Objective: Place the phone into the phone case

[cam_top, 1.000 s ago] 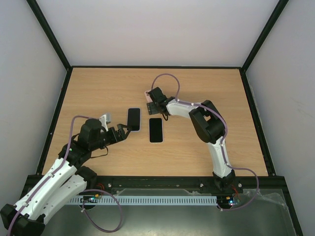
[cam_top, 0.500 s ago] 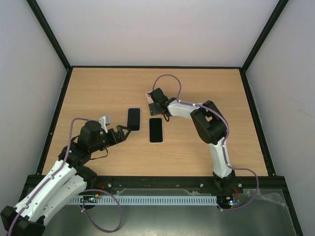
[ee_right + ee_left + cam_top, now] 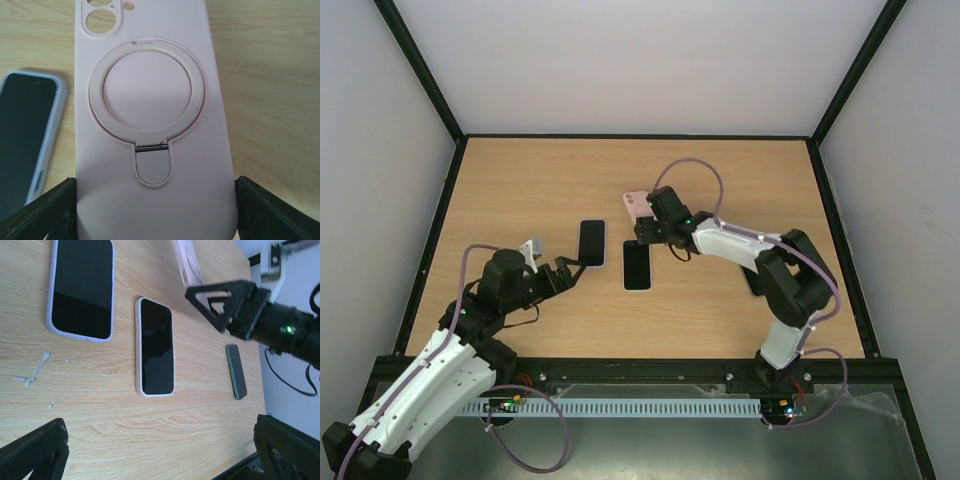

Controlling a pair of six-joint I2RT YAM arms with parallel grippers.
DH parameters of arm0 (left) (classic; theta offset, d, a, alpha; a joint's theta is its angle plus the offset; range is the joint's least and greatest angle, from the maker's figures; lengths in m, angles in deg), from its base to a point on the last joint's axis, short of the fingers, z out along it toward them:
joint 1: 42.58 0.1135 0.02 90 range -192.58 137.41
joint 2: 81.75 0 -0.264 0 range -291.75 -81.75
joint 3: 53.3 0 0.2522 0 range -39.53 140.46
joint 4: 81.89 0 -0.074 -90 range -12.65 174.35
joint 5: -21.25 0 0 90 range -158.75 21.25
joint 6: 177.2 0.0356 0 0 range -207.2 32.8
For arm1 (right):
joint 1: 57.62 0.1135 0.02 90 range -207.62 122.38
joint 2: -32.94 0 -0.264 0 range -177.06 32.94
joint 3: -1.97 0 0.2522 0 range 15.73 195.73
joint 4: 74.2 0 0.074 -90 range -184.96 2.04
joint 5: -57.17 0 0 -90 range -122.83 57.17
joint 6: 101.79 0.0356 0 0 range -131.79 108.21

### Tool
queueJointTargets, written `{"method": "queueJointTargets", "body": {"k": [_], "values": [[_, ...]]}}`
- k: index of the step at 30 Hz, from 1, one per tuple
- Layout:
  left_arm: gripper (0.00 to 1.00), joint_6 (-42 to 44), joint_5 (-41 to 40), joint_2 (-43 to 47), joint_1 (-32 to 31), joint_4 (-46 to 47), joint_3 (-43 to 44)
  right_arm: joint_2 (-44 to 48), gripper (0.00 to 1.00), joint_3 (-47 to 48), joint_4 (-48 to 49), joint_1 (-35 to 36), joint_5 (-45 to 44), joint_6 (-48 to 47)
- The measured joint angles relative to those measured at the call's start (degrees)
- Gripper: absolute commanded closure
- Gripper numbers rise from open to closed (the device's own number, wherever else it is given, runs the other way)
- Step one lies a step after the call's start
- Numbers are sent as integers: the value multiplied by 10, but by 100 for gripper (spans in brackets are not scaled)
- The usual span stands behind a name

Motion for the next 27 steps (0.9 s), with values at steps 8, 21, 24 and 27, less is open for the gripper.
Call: {"method": "queueJointTargets", "body": {"k": [8, 21, 24, 27], "values": [[7, -14, 12, 4, 0, 34, -2, 163, 29, -158, 79, 20, 131, 82], [34, -71, 67, 21, 1, 167, -30, 283, 29, -316, 329, 129, 293, 277], [45, -91, 70, 27, 1, 190, -37, 286, 29, -331, 368, 148, 304, 310], [59, -105, 72, 31, 1, 214, -39, 288, 29, -340, 405, 159, 312, 336]]}}
